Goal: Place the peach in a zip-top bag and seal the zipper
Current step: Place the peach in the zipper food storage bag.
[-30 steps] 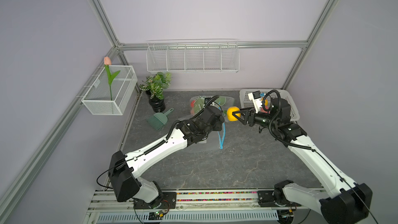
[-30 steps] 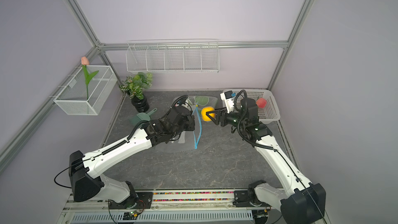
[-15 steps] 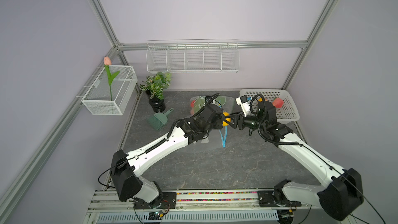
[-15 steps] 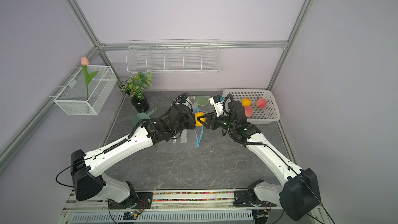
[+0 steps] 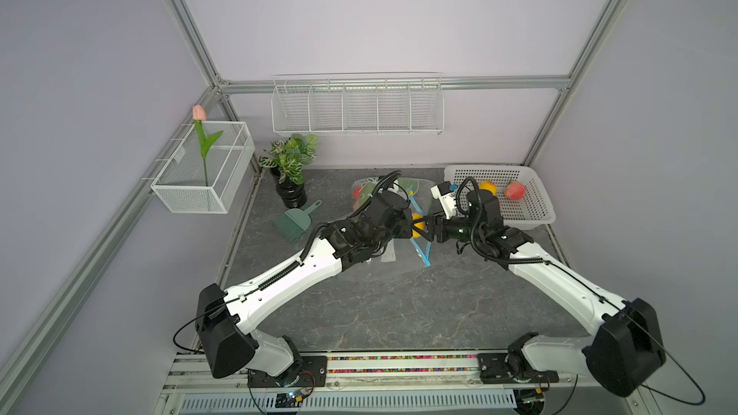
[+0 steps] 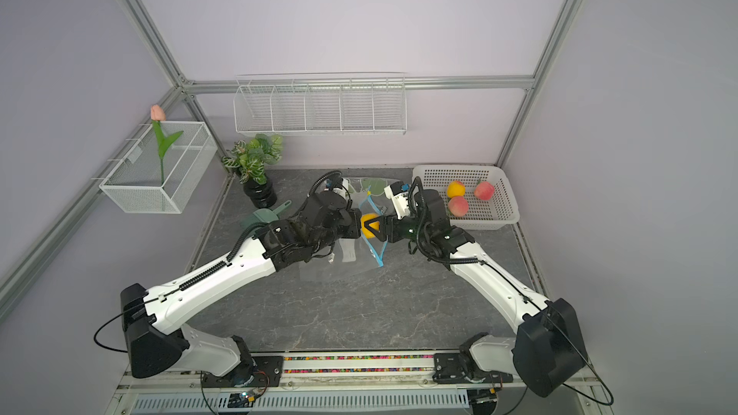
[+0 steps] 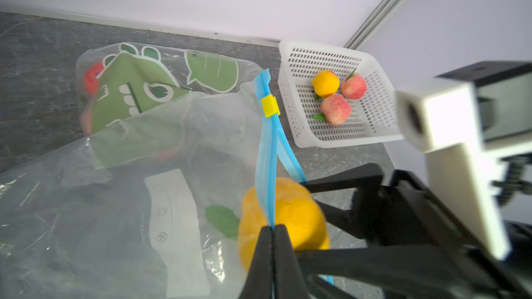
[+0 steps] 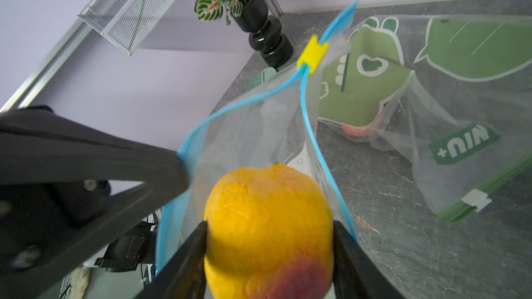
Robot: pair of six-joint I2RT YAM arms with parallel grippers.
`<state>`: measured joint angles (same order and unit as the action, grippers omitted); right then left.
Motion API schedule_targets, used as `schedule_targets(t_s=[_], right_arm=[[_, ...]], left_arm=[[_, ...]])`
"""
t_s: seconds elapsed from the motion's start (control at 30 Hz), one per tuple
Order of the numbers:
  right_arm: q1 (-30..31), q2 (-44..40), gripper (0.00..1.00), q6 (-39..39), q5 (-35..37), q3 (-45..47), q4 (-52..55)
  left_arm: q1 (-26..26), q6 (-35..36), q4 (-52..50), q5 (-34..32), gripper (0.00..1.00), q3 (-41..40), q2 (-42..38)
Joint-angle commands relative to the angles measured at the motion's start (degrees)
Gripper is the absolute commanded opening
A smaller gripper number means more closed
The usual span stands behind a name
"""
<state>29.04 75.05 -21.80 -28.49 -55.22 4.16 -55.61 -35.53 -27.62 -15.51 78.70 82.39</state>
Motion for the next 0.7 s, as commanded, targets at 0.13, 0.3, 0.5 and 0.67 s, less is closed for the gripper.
schedule_targets(t_s=[0.13,0.3,0.5,0.67], right_arm=[[1.4,1.2,0.64,2.8,0.8,-2.7,4.4],[1.9,1.4,0.73,3.4,1.4,-3.0,4.9],[2.1,1.0,0.86,4.4,1.2,-2.8,4.5],[2.1,-0.1,0.87,4.5,1.2,-2.1,3.2]], left_arm=[[-0.2,0.2,3.4,2.3,0.0,0.0,-0.9],[-0.3,0.0,2.8,1.7,0.0,0.0,-0.9],[-0.2,-0.1,2.3,0.8,0.0,-0.3,-1.1],[-0.2,-0.1,2.1,0.4,0.0,-0.5,-1.2]])
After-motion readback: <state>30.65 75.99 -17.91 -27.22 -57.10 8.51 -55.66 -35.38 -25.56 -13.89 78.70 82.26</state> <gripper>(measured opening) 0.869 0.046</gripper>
